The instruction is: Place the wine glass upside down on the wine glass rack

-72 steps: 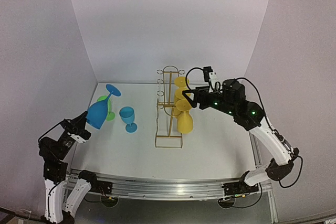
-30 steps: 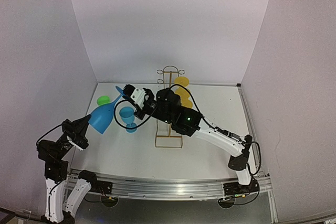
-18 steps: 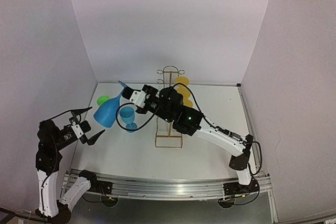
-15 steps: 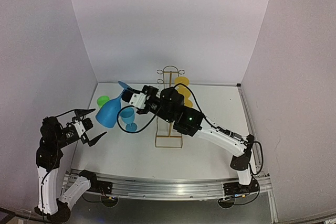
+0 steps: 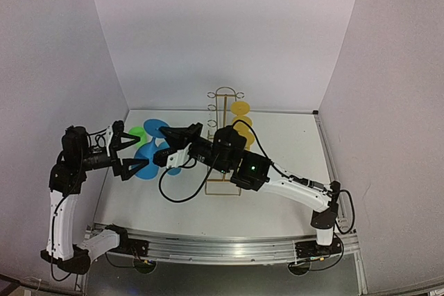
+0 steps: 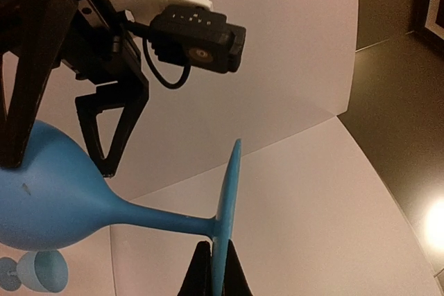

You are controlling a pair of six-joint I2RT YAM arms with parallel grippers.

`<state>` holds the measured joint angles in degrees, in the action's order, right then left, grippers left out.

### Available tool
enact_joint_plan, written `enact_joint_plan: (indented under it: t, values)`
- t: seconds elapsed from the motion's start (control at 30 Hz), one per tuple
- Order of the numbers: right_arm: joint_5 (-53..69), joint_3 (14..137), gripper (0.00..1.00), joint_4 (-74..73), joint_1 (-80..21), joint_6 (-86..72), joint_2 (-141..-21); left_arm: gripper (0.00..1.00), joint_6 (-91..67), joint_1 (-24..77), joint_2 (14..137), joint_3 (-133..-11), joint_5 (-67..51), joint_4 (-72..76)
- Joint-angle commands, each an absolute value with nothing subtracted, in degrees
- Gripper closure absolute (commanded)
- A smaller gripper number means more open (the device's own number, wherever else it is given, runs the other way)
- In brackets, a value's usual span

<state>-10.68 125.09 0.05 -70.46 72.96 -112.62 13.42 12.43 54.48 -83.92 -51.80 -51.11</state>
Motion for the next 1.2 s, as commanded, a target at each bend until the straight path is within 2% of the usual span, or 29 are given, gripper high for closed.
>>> enact_joint_plan:
  t: [0.0, 0.17, 0.43, 0.73, 1.0, 1.17]
  values:
    - [-10.03, 129.07, 1.0, 3.96, -70.5, 75.37, -112.15, 0.0, 9.77, 12.46, 55.09, -83.57, -56.49, -51.3]
    - [-9.66, 131.1, 1.0, 3.98, -70.5, 75.67, -113.24, 0.01, 10.99, 12.45, 55.33, -82.31, -58.63, -51.22]
    - [-8.09, 130.38, 1.0, 3.14, -70.52, 74.94, -112.63, 0.15, 11.53, 12.9, 54.78, -79.98, -60.13, -47.24]
    - [-5.57, 130.43, 1.0, 1.15, -70.49, 73.67, -112.66, 0.2, 17.31, 15.59, 56.18, -81.08, -61.37, -50.44]
    - [-4.95, 130.43, 1.0, 0.53, -70.49, 72.96, -112.85, 0.13, 17.96, 20.67, 57.27, -81.48, -60.37, -48.91]
    - [-5.24, 130.47, 1.0, 0.53, -70.49, 72.93, -112.77, 0.13, 16.24, 21.97, 57.38, -80.86, -60.04, -46.61]
